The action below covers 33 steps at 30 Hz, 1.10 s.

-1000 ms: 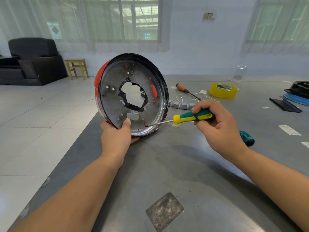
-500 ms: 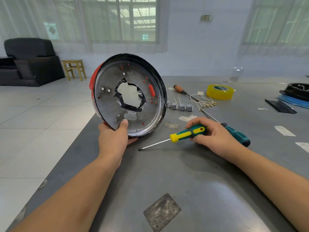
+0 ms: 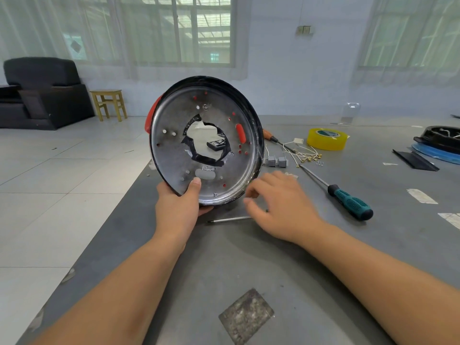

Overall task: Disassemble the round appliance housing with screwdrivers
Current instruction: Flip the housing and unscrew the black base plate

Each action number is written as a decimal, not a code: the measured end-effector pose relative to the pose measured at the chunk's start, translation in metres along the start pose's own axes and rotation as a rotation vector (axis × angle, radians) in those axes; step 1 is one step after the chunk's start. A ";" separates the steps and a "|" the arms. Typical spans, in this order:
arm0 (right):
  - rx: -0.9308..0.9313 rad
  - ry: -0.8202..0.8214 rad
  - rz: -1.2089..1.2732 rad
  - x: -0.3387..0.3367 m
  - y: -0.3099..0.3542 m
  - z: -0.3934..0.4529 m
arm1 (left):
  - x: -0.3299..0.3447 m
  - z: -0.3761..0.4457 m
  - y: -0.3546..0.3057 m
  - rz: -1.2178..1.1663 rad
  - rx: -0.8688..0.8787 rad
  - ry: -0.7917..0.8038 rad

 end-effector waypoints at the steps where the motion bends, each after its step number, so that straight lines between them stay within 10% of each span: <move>1: -0.013 -0.007 -0.011 0.008 0.009 0.006 | 0.000 0.000 0.000 0.013 0.005 0.004; 33: 0.409 -0.142 0.488 0.005 -0.017 0.036 | -0.004 0.006 0.001 0.080 -0.005 -0.052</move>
Point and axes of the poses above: each hand's wrist, its own z-axis towards the middle knuckle, its own x-axis out of the palm, y = z × x, the point moved 8 cm from there along z, towards the middle knuckle, and after that the axes turned 7 degrees about z, right-handed, at the moved point
